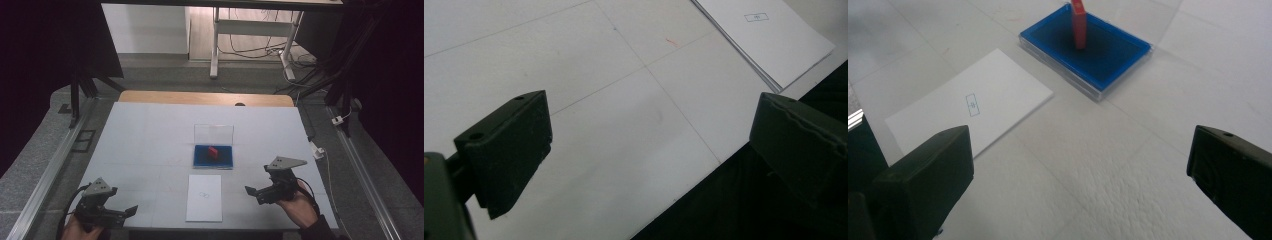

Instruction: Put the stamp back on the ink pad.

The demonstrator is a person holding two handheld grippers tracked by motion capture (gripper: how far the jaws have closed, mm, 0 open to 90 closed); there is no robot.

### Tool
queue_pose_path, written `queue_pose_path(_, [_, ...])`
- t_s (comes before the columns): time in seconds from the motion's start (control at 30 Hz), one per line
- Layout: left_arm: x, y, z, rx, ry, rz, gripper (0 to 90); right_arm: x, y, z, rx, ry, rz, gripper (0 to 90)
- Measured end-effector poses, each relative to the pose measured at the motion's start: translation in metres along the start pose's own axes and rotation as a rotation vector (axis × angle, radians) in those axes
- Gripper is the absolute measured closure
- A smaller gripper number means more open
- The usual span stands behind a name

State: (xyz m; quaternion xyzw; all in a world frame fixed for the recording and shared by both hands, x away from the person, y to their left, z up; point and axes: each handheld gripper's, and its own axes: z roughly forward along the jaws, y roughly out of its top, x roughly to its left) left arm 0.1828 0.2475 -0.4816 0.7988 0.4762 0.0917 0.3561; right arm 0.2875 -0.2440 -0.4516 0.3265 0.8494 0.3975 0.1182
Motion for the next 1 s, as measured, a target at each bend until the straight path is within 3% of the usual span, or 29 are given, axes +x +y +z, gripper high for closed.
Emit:
queue_pose_path(0.37, [0.000,0.000,0.000,-0.002,-0.003,-0.001,3.9,-0.004,-0.025,-0.033,0.001,-0.089,0.048,0.0])
queue_pose_path(0.67, [0.000,0.000,-0.001,-0.004,-0.005,-0.001,3.6,-0.007,-0.050,-0.056,0.001,-0.145,0.123,0.0])
queue_pose_path(1.0, [0.001,0.000,0.000,-0.004,-0.006,-0.001,3.6,-0.009,-0.061,-0.065,0.016,-0.172,0.166,0.0])
